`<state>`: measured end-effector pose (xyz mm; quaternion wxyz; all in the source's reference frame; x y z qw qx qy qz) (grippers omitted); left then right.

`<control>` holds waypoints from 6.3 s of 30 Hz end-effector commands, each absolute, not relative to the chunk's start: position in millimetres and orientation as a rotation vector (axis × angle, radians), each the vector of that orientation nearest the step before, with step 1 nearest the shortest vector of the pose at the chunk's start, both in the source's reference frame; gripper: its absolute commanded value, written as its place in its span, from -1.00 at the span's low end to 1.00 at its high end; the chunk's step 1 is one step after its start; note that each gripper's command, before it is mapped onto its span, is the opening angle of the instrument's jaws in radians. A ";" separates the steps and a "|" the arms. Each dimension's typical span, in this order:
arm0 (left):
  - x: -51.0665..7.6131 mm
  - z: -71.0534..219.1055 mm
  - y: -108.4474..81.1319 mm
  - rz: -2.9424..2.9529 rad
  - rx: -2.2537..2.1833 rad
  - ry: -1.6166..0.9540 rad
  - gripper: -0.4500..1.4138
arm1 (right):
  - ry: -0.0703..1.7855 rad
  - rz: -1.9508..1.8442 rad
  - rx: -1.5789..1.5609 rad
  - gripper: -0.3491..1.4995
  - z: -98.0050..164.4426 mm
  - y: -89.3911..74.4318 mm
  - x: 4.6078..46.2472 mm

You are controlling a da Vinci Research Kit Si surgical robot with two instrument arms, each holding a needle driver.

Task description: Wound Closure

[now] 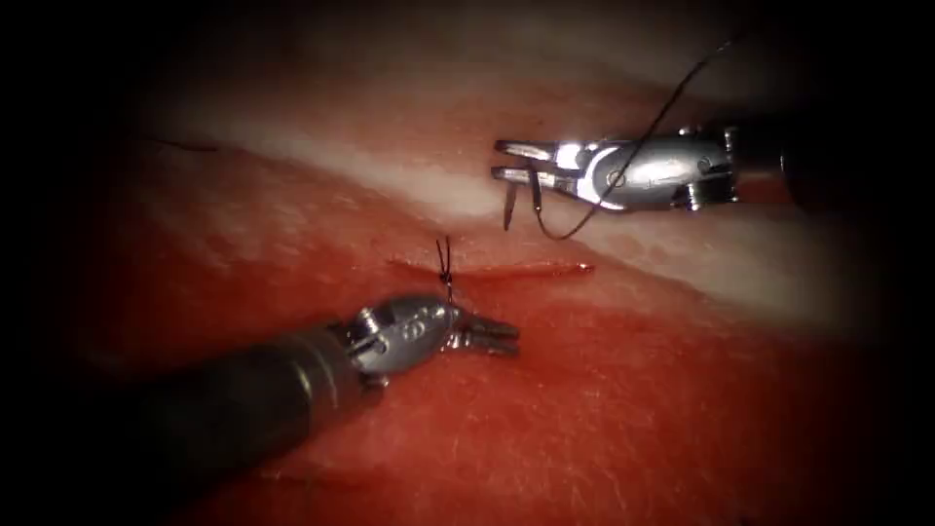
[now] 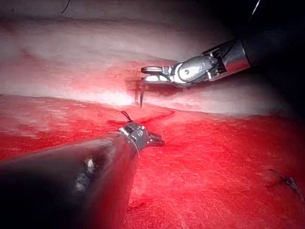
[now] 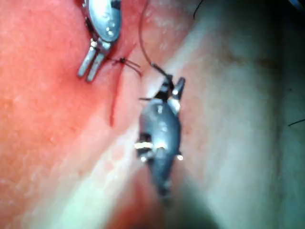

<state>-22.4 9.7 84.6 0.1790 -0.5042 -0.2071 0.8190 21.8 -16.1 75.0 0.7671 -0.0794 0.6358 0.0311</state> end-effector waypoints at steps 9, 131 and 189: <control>-22.1 84.6 10.1 2.309 -1.429 -0.602 -0.62 | 1.380 0.008 -0.191 -1.00 77.1 -19.4 22.7; -21.3 90.8 10.8 2.289 -1.342 -0.641 -0.60 | 1.317 0.513 0.417 -1.00 77.8 -15.7 24.3; -21.0 90.2 10.9 2.292 -1.334 -0.643 -0.59 | 0.820 1.112 1.084 -1.00 76.8 -21.0 26.3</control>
